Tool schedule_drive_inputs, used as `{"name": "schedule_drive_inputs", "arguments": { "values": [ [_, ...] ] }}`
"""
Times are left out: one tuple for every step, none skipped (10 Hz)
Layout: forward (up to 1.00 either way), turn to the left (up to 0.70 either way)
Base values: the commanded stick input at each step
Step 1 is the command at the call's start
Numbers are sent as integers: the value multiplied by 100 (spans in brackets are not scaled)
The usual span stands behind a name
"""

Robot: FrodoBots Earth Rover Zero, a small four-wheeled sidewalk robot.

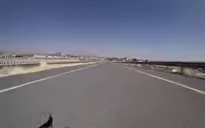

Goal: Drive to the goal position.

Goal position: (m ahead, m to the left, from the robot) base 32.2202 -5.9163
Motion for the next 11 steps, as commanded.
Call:
{"name": "schedule_drive_inputs", "arguments": {
  "values": [
    [100,0],
    [100,0],
    [100,0],
    [100,0],
    [100,0],
    [100,7],
    [100,20],
    [100,0],
    [100,0],
    [100,0],
    [100,0]
  ]
}}
